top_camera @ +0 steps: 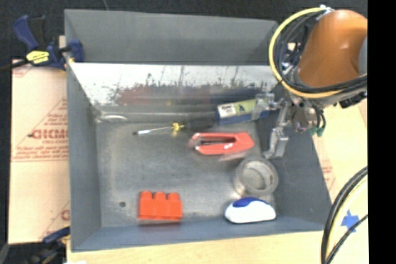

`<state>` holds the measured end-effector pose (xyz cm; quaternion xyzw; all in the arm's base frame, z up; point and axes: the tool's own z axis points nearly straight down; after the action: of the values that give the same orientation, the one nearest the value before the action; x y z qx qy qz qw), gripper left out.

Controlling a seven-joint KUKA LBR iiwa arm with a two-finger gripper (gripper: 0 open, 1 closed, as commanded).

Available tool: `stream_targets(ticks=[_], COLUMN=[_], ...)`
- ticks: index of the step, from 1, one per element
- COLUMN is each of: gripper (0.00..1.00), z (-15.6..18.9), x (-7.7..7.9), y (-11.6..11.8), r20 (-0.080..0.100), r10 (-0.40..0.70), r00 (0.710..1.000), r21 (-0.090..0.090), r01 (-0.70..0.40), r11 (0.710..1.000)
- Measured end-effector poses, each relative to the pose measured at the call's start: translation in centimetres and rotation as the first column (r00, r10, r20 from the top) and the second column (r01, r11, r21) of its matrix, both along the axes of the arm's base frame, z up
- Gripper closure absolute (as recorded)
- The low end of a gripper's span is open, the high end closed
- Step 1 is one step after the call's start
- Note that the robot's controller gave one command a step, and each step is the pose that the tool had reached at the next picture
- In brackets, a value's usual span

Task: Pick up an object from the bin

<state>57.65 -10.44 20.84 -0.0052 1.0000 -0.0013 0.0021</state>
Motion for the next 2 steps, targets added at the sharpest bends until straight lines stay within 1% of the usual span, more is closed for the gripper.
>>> stream_targets(ticks=[1,2], gripper=[0.00,0.00], z=[0.0,-5.1], x=[0.0,-2.6], y=[0.0,1.5], r20=[0.000,-0.003], r10=[0.000,0.068], r00=[1.000,0.998], r21=[0.000,0.000], r01=[0.000,-0.068], r11=[1.000,0.998])
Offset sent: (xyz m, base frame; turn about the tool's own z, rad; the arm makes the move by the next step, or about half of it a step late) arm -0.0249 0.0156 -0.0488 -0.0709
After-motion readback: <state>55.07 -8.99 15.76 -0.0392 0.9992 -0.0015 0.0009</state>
